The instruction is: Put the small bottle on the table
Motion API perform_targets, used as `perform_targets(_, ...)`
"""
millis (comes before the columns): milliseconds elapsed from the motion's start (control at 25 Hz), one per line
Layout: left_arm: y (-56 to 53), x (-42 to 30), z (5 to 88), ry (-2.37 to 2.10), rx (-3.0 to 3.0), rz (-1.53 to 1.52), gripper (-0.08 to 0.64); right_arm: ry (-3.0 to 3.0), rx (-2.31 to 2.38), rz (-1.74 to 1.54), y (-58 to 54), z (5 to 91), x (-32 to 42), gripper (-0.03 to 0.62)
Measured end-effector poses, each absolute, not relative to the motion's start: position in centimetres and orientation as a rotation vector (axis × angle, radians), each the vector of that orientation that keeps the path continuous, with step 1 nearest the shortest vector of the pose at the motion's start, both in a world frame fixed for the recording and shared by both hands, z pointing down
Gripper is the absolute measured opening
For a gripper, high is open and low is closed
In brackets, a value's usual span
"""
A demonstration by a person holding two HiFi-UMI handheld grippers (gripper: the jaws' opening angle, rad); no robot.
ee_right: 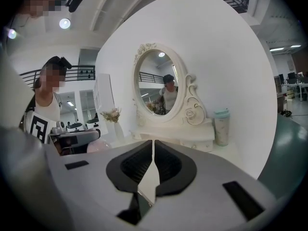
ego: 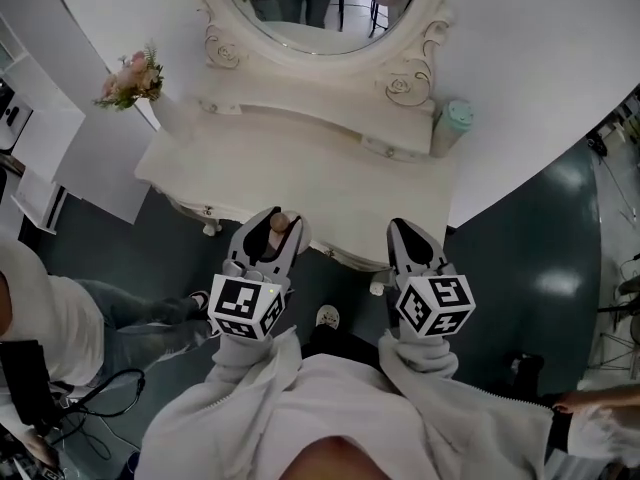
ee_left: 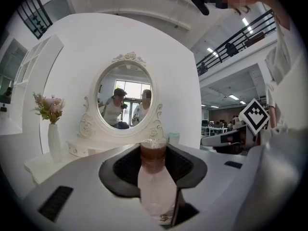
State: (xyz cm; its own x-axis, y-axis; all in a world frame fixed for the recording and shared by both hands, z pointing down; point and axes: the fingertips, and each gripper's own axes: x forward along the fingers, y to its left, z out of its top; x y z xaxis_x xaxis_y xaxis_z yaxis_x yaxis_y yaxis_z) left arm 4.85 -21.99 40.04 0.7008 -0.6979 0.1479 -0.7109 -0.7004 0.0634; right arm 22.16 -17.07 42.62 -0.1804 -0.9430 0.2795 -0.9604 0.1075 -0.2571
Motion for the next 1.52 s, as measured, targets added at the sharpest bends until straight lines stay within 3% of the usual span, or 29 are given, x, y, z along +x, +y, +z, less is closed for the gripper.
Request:
perform_targets(1000,-23.8,2.6,42.7,-1.234,2.695,0.231,0.154,-2.363,1.875,0.683,-18.9,45.4,19.9,0.038)
perform_targets(1520,-31.3,2.9,42.7,-1.217,2.689,0.24,0.154,-2.331,1.923,0.629,-27.1,43.5,20.9,0.038)
